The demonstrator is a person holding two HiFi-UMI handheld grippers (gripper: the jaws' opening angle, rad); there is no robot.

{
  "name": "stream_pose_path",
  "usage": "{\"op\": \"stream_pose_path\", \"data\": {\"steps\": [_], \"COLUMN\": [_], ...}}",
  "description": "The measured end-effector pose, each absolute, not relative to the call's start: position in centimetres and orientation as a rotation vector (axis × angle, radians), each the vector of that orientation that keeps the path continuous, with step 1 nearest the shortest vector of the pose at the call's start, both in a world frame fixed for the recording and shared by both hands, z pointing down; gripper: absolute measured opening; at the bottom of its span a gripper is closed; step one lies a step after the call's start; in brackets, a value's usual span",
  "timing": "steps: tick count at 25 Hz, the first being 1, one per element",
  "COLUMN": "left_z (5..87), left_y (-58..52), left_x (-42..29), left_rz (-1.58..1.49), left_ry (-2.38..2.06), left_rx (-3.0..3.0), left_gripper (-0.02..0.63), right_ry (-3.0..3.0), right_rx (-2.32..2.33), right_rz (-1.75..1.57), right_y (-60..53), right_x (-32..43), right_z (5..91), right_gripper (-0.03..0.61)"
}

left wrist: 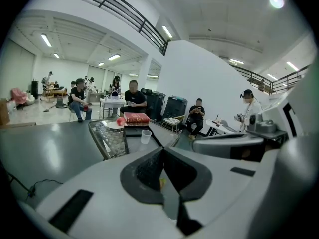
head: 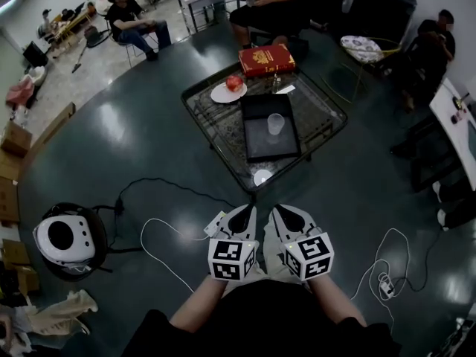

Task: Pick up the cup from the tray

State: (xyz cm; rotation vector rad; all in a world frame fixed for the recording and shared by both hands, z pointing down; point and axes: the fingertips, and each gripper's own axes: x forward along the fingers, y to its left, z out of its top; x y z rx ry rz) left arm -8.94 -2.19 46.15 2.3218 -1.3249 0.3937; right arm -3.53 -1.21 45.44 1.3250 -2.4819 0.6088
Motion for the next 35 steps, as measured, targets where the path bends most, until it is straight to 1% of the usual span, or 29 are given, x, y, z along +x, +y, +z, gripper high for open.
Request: {"op": "stream_pose_path", "data": {"steps": [13, 24, 33, 34, 35], "left_z": [47.4, 49.2, 52.6, 53.1, 53.7], "left_y": [-12.6, -18.7, -22.3, -22.7, -23.1], "left_x": [-4.9, -2.1, -1.0, -0.9, -0.8], "left_rz": [0.406, 0.443, 0.506, 0.510, 0.516], "left_ry": [-1.379, -1.385, -1.407, -1.406, -1.404], "left_rx": [2.294, 2.256, 2.222, 2.215, 2.208], "left_gripper": [0.009, 0.009, 0.012, 0.017, 0.039], "right_ry": [-2.480, -2.450, -2.443, -2.442, -2.442], "right_rx": [1.254, 1.188, 1.147, 1.141, 1.136], "right_rz": [0.622, 0.660, 0.714, 0.720, 0.725], "right_y": [-12.2, -18.4, -21.7, -22.1, -22.4], "right_x": [0.8, 3.2, 4.4, 4.4, 4.4], "right_z": [46.4, 48.1, 50.0, 50.2, 50.5], "right_gripper": [0.011, 0.011, 0.011, 0.011, 0.011]}}
